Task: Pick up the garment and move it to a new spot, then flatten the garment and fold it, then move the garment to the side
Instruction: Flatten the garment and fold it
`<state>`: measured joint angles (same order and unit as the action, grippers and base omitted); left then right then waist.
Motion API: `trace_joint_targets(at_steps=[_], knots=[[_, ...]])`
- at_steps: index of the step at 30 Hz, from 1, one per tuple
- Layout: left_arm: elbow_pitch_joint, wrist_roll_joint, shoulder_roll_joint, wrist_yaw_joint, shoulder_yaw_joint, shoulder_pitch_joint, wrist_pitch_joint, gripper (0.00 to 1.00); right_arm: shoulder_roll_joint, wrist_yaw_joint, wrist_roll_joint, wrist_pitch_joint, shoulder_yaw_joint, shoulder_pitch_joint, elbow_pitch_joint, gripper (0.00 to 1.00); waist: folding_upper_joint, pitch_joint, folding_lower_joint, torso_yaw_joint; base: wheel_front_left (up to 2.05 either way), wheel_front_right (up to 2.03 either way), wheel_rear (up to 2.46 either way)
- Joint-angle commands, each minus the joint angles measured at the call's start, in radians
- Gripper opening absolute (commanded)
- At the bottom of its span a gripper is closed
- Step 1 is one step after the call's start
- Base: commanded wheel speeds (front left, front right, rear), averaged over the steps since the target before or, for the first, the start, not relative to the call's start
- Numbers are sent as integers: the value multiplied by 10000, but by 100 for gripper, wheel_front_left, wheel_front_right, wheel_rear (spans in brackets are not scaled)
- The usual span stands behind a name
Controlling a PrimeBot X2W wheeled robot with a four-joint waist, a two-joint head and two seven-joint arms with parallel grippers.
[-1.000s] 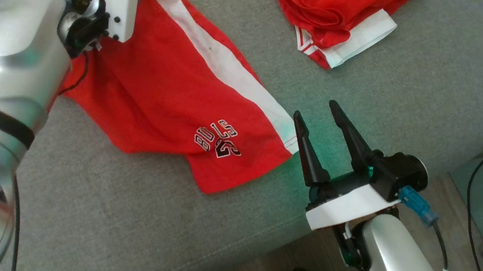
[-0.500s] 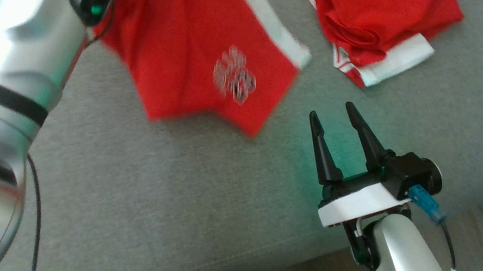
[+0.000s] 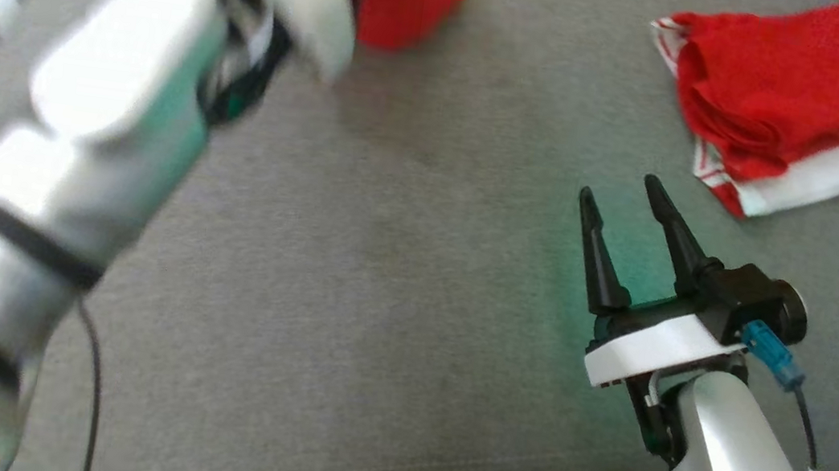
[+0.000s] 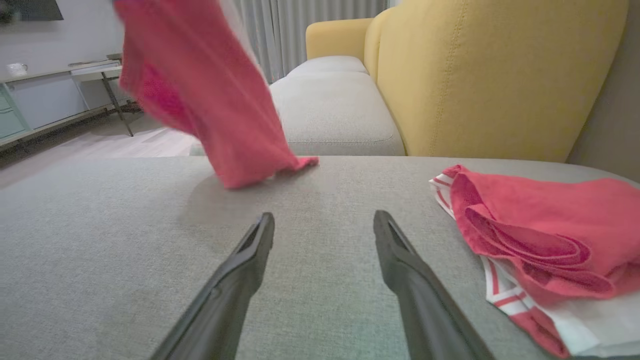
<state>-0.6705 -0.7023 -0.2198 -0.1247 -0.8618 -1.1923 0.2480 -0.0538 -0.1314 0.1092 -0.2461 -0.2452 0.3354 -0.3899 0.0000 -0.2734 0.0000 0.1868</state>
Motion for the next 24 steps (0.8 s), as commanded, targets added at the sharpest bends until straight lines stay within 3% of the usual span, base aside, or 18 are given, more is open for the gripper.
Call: trace_joint_targets(at_steps=[1,7,11,22,23,24], knots=[[467,54,-666,-59,-105,158,14,0,35,7,-95,36,-89,-44,277,100,0,229,0,-430,0,0,0],[2295,157,-1820,-59,-2195,2313,-189,0,35,7,-242,225,243,-259,313,100,0,521,0,-1048,0,0,0],[3131,614,-2285,-40,-3214,3370,-274,0,35,7,-350,380,433,-330,411,100,0,666,0,-1353,0,0,0],[3096,1456,-2945,523,-3910,4961,-529,0,36,7,-504,735,690,-561,707,100,0,930,0,-1883,0,0,0],[2988,1418,-2954,648,-3890,5070,-524,2,36,7,-488,771,684,-585,705,100,0,947,0,-1910,0,0,0],[2864,1345,-2949,788,-3843,5184,-519,29,36,7,-477,805,675,-601,702,100,0,958,0,-1933,0,0,0]])
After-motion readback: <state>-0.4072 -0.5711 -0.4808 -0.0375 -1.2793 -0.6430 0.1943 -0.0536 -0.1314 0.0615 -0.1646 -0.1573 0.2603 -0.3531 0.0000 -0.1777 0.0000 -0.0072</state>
